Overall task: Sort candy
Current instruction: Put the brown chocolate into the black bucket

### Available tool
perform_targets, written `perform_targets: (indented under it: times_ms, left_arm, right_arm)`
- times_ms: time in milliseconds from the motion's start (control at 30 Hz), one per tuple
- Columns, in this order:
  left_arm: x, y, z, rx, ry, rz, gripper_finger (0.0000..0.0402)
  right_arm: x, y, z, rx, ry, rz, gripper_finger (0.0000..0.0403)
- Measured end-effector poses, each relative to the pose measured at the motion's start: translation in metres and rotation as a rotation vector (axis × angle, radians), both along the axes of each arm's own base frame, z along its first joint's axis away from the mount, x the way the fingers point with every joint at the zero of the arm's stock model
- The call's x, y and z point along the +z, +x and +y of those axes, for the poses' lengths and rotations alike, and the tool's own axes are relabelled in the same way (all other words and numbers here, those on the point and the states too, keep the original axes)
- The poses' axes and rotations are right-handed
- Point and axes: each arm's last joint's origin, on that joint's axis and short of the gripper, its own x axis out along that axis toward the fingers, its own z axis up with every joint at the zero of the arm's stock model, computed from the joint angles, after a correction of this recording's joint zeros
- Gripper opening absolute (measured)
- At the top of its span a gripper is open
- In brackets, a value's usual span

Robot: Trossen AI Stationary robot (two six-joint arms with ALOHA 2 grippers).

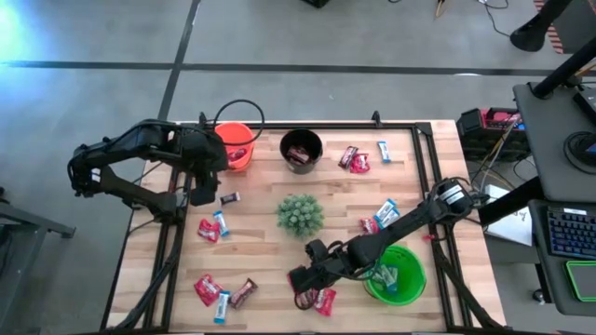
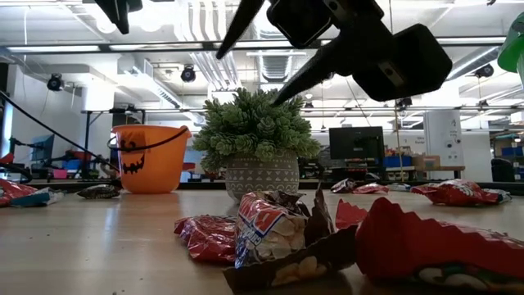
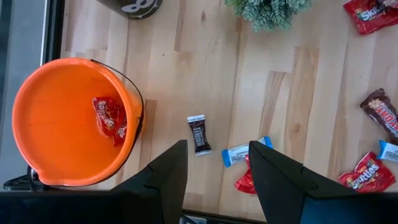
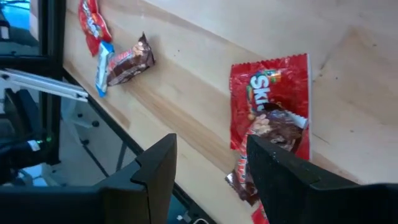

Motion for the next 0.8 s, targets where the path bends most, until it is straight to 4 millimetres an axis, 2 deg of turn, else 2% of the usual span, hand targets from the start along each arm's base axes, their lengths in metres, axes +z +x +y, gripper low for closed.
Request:
perform_targets:
  times_ms: [167, 367, 600, 800]
  left_arm:
    - [0.000, 0.000, 0.000, 0.000, 0.000, 0.000, 0.0152]
    - [0.000, 0.000, 0.000, 0.008, -0.003, -0.001, 0.0152]
    - [0.000, 0.001, 0.000, 0.019, -0.006, -0.010, 0.0152]
    - [0.000, 0.001, 0.000, 0.041, -0.014, -0.014, 0.0152]
  right_arm:
    - [-0.001, 0.001, -0.004, 0.041, -0.011, 0.021, 0.0185]
    - [-0.007, -0.002, -0.015, 0.120, -0.016, 0.123, 0.0185]
    - [-0.008, 0.000, -0.019, 0.143, -0.013, 0.124, 0.0185]
    - [-0.026, 0.006, -0.015, 0.170, 0.012, 0.150, 0.0185]
